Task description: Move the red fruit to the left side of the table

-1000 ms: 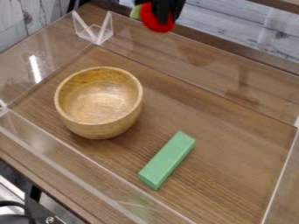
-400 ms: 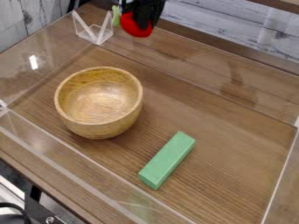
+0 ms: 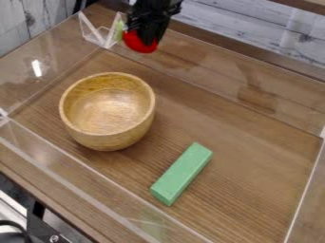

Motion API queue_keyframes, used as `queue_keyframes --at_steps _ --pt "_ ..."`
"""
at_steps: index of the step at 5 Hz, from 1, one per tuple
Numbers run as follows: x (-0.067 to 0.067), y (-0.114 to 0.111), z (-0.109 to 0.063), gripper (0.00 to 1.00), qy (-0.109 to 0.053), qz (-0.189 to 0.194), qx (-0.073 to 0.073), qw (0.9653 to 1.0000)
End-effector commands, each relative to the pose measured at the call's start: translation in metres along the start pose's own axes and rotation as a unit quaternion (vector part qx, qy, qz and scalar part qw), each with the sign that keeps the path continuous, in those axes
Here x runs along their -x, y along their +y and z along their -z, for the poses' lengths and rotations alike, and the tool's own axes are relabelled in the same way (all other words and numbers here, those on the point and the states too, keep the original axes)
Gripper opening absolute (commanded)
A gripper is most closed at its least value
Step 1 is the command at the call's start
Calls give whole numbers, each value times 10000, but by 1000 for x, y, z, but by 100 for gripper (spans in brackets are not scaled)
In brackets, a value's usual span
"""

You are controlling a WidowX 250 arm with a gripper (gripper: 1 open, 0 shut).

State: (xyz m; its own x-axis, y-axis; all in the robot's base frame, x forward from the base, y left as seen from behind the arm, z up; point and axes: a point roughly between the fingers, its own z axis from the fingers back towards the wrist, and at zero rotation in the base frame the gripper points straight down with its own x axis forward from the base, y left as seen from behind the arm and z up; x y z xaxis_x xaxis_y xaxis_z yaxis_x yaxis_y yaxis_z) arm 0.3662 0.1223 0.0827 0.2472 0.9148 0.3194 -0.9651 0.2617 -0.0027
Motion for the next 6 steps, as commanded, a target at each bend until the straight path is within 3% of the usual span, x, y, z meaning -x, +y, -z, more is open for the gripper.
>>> queue_keyframes --at_steps 1,2,3,6 --pt "-12 -2 -5 0 -107 -125 181 9997" --pt "-6 -2 -7 0 -108 -638 14 9979" --pt "-4 -9 -10 0 -105 -1158 -146 9931" --pt "17 -13 -27 0 -23 -937 42 9956"
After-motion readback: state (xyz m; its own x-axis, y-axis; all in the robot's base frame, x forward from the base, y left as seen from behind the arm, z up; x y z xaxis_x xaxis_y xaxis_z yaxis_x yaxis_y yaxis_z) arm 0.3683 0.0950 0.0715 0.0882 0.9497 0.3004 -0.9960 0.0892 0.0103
